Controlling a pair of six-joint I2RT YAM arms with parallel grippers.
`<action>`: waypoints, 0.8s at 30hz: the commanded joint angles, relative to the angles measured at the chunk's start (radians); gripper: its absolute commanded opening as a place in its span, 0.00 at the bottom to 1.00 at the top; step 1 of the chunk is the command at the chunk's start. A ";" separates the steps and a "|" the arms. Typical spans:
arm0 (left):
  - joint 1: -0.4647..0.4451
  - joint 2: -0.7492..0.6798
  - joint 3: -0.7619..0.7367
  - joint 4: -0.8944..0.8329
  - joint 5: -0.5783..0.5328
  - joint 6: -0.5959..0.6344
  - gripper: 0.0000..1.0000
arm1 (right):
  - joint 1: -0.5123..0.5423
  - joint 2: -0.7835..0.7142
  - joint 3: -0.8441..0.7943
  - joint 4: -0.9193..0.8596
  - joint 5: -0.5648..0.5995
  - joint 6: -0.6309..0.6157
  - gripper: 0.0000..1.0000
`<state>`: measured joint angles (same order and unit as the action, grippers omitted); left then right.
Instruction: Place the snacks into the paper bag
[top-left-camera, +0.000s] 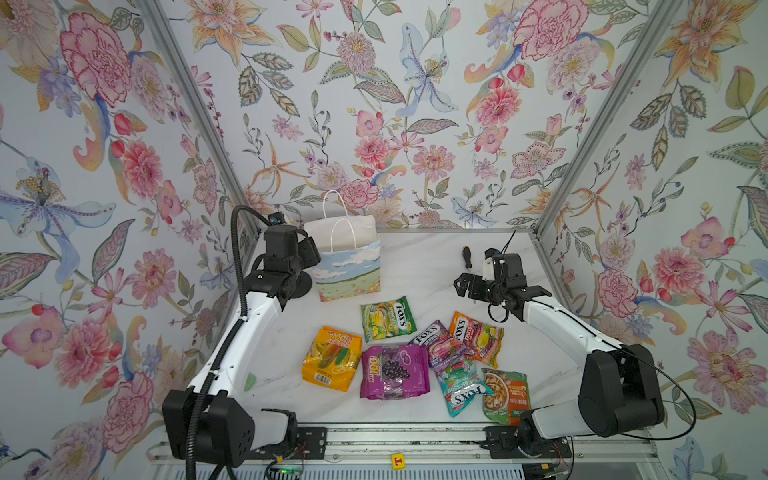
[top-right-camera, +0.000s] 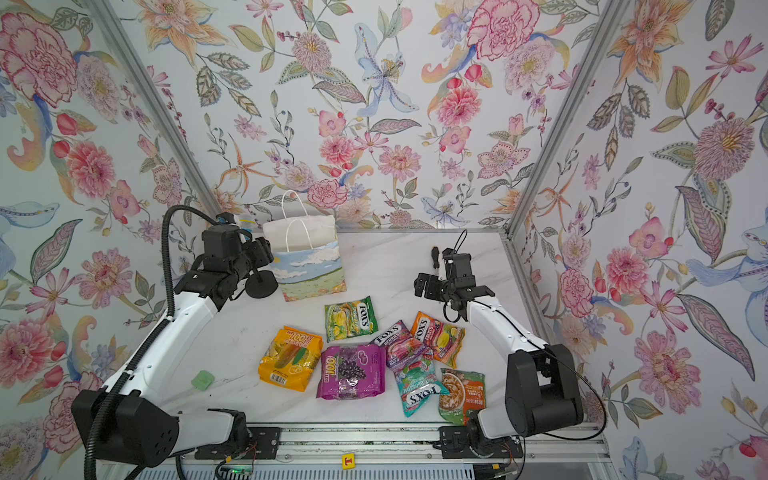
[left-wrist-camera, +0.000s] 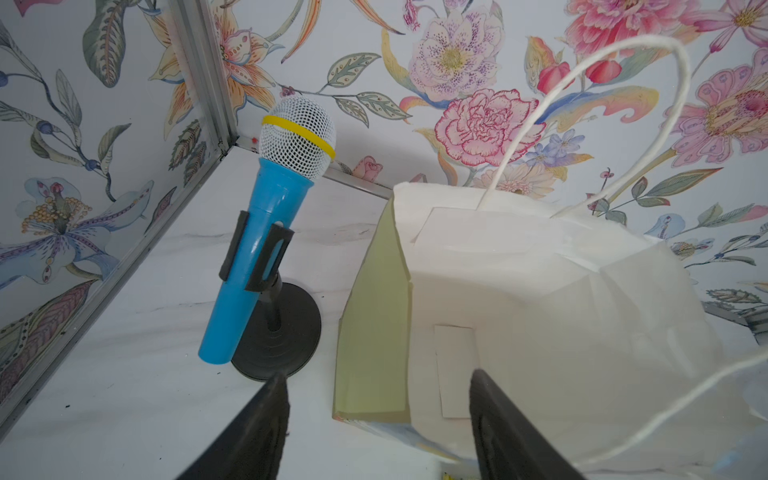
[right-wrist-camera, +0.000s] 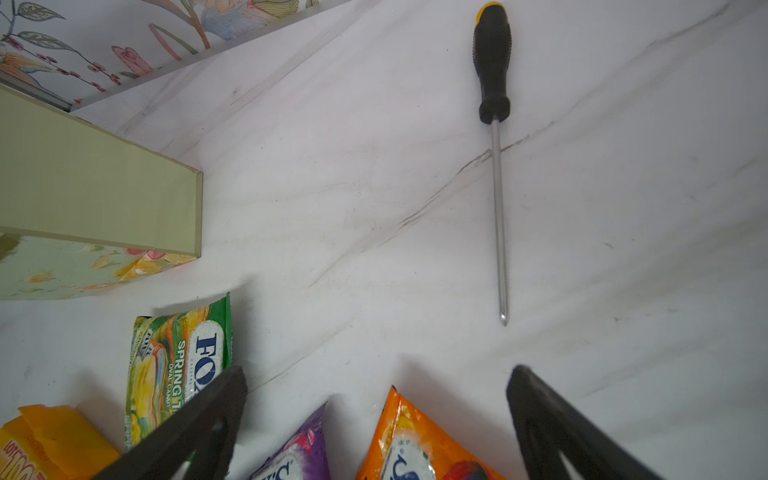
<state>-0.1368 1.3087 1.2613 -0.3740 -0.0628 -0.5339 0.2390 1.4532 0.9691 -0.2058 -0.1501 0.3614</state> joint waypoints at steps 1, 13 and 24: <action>0.009 0.004 0.127 -0.066 0.044 0.144 0.74 | 0.012 0.012 0.037 -0.013 -0.010 0.018 1.00; 0.008 0.384 0.628 -0.365 0.084 0.465 0.73 | 0.037 -0.006 0.059 -0.045 -0.006 0.032 0.99; 0.014 0.572 0.849 -0.495 0.113 0.581 0.75 | 0.039 -0.028 0.054 -0.062 -0.002 0.031 0.99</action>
<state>-0.1322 1.8549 2.0377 -0.8093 0.0425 -0.0143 0.2737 1.4490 1.0080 -0.2440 -0.1501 0.3828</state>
